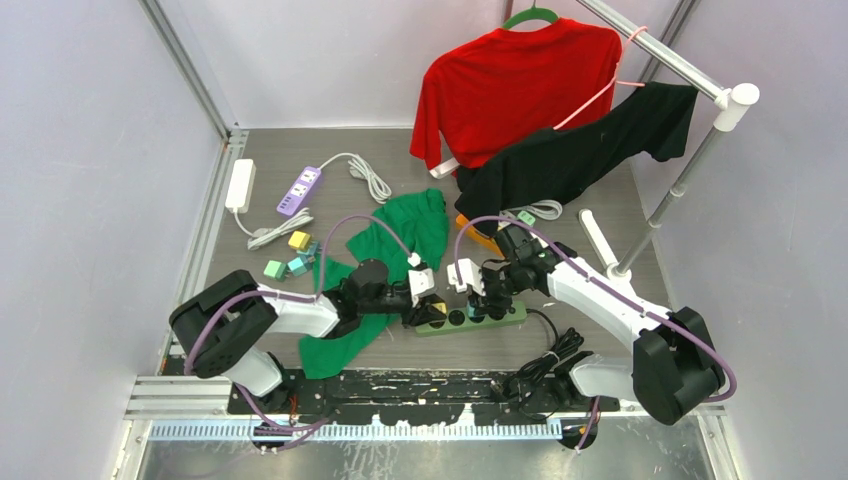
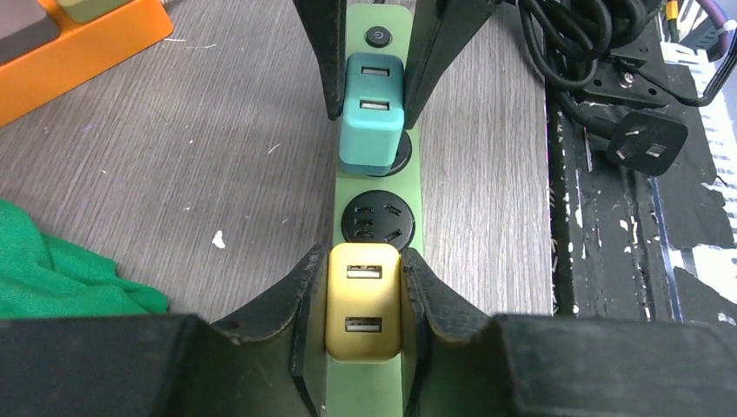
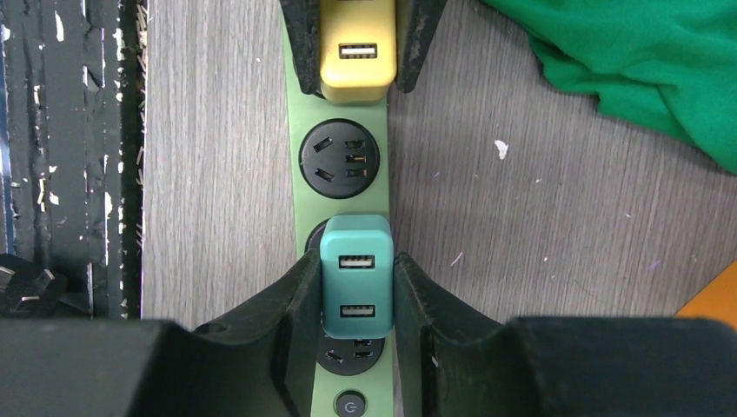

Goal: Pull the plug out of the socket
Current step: Remove the plug from the socket, then place the plug at the center of the board.

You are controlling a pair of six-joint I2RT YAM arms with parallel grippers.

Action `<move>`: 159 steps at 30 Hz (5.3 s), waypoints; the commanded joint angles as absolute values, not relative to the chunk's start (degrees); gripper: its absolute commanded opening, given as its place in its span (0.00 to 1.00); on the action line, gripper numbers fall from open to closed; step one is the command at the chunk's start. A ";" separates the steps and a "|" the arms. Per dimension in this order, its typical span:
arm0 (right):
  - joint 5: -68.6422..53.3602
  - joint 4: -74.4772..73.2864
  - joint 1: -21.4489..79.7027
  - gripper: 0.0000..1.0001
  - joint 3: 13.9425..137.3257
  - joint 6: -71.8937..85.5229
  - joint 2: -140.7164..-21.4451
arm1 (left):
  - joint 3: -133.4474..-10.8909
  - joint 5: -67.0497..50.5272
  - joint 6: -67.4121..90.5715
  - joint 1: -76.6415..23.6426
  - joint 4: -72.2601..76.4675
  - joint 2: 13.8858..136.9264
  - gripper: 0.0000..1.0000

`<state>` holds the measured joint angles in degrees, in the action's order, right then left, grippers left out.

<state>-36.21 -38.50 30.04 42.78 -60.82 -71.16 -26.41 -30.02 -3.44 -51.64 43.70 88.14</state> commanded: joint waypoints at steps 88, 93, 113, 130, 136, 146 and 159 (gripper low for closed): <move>-55.48 -58.56 27.48 0.01 44.75 -77.38 -68.25 | -27.25 -25.85 -12.13 -51.30 35.64 92.76 0.00; -49.89 -47.17 27.87 0.01 46.90 -59.39 -68.98 | -27.33 -25.71 -11.73 -51.28 35.83 92.73 0.00; -51.16 -48.30 23.94 0.01 56.55 -32.61 -71.60 | -25.62 -20.37 3.80 -51.25 35.83 74.83 0.66; -52.21 -49.66 21.28 0.01 61.25 -19.77 -80.08 | -25.10 -14.07 33.33 -51.28 28.91 60.31 0.83; -53.06 -51.24 20.66 0.01 62.62 -18.65 -82.82 | -26.11 -12.85 44.38 -51.31 30.56 62.95 0.83; -53.57 -52.29 20.45 0.01 63.45 -18.54 -84.50 | -39.25 9.85 42.92 -63.59 6.88 69.71 0.87; -54.27 -52.91 20.48 0.01 63.85 -18.46 -85.26 | -57.43 35.25 44.84 -74.88 -8.38 84.20 0.60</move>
